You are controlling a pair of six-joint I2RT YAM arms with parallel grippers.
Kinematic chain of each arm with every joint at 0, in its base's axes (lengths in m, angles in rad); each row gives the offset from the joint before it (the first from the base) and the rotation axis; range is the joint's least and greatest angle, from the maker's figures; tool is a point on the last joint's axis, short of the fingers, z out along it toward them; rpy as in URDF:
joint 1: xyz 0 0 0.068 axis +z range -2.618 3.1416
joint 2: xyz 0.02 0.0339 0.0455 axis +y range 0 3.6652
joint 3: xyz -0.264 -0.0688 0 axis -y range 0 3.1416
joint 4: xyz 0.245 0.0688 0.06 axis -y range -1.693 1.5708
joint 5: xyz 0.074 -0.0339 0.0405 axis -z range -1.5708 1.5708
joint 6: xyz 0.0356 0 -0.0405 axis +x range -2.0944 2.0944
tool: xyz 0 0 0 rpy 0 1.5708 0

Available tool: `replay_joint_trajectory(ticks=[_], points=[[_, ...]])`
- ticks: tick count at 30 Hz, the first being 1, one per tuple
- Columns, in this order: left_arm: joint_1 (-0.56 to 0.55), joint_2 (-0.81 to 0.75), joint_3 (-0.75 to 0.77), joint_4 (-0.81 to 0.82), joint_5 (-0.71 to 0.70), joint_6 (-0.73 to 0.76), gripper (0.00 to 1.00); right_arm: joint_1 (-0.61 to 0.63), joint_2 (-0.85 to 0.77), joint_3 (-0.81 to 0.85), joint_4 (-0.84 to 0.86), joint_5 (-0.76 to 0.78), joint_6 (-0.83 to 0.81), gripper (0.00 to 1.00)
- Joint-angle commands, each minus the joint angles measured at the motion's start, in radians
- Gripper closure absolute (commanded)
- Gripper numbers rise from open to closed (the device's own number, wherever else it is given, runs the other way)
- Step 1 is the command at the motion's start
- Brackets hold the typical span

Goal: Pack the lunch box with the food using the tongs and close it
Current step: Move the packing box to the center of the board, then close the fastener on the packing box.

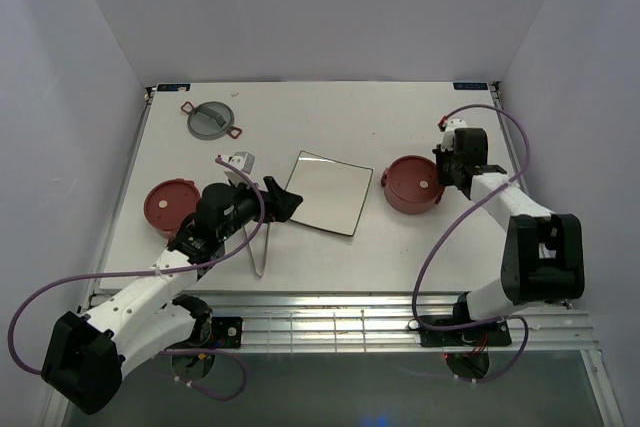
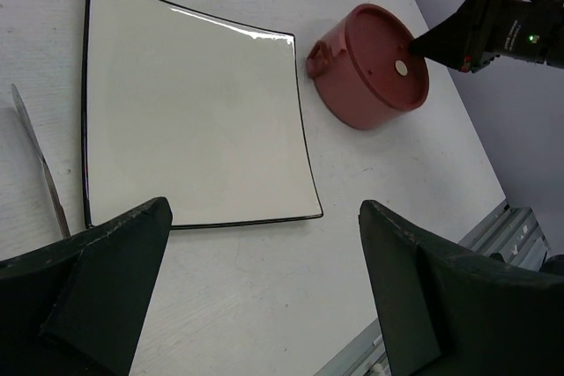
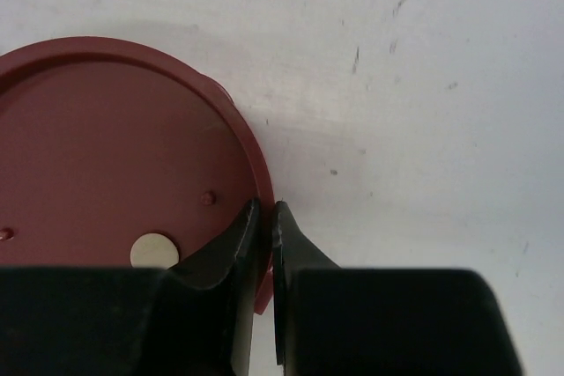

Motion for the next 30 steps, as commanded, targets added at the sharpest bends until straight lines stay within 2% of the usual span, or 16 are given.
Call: replay_joint_trajectory(ticks=[1,3,5,6,7,9,14,16,18,19,22,25,30], points=[[-0.011,-0.008,-0.010,0.033,0.033,-0.013,0.02,-0.017,-0.161,-0.110,0.018,-0.014,-0.165,0.92],[-0.013,0.003,-0.001,0.034,0.045,-0.013,0.02,-0.026,-0.202,-0.156,0.056,-0.027,-0.167,0.92],[-0.016,0.005,0.001,0.034,0.052,-0.013,0.02,-0.026,-0.216,-0.130,0.051,-0.050,-0.162,0.85],[-0.017,0.000,-0.001,0.034,0.050,-0.012,0.02,-0.026,-0.216,-0.115,0.048,-0.050,-0.159,0.77],[-0.019,-0.003,-0.005,0.036,0.047,-0.012,0.02,-0.026,-0.210,-0.100,0.040,-0.044,-0.164,0.65],[-0.020,-0.014,-0.005,0.034,0.041,-0.012,0.02,-0.026,-0.205,-0.043,-0.001,-0.033,-0.153,0.62],[-0.022,0.020,0.013,0.048,0.045,-0.012,0.02,-0.024,-0.200,0.045,-0.079,-0.028,-0.032,0.62],[-0.022,0.082,0.042,0.053,0.099,-0.030,0.10,-0.026,-0.181,0.057,-0.092,-0.017,0.009,0.61],[-0.022,0.144,0.106,0.056,0.183,-0.048,0.23,-0.024,-0.160,0.055,-0.114,0.017,0.043,0.58],[-0.022,0.203,0.128,0.053,0.206,-0.053,0.46,-0.024,-0.144,0.040,-0.113,0.038,0.049,0.56],[-0.037,0.273,0.200,0.054,0.231,-0.061,0.73,-0.027,-0.116,0.009,-0.067,0.007,0.031,0.54],[-0.075,0.379,0.303,0.053,0.226,-0.044,0.85,-0.026,-0.085,0.022,-0.070,-0.050,0.031,0.59],[-0.129,0.635,0.537,0.027,0.272,-0.015,1.00,-0.004,-0.096,0.041,-0.072,-0.013,0.081,0.70]])
